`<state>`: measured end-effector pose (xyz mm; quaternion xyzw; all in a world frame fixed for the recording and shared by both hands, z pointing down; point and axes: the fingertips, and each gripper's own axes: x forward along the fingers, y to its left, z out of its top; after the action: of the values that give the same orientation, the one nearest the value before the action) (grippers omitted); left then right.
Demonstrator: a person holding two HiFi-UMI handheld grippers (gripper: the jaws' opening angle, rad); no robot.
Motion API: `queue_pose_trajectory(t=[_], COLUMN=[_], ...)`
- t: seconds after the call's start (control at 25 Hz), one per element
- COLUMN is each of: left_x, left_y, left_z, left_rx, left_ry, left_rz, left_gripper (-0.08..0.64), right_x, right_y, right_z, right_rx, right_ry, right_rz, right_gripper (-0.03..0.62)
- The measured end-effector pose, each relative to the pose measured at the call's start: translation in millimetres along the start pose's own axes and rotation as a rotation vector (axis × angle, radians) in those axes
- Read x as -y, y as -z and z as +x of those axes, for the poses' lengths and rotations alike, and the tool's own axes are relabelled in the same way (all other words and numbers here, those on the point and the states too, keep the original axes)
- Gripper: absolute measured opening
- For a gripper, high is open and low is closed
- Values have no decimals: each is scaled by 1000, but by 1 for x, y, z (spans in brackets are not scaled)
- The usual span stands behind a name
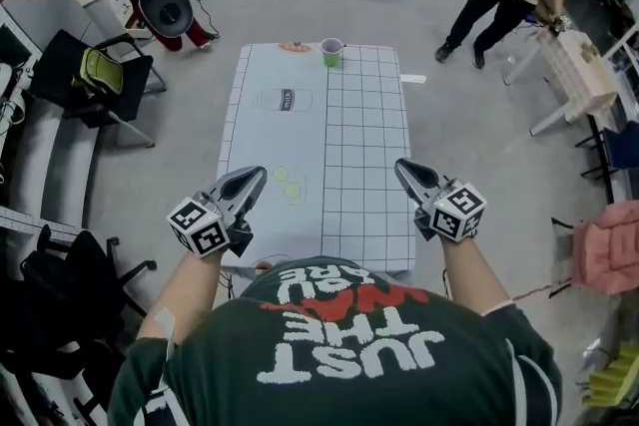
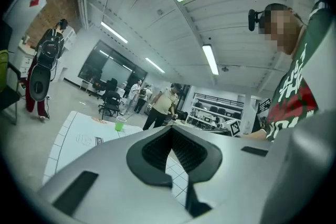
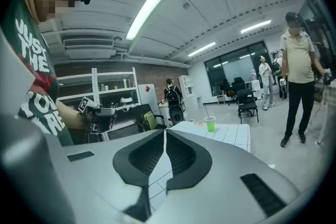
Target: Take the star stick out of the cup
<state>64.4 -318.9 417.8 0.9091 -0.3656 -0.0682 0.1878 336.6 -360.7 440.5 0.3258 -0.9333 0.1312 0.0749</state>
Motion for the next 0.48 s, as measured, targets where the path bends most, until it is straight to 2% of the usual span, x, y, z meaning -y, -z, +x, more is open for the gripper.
queue_pose_trajectory(t=[0.36, 0.48], left_x=[-82, -111], left_y=[-35, -42], left_z=[4, 14], left_rx=[3, -11], left_ry=[19, 14], left_rz=[34, 35], left_gripper=[8, 8], right_x=[55, 78], right_y=[-44, -56], right_z=[108, 144], right_rx=[-51, -72], right_ry=[76, 119], right_rz=[-109, -147], right_gripper=[44, 99])
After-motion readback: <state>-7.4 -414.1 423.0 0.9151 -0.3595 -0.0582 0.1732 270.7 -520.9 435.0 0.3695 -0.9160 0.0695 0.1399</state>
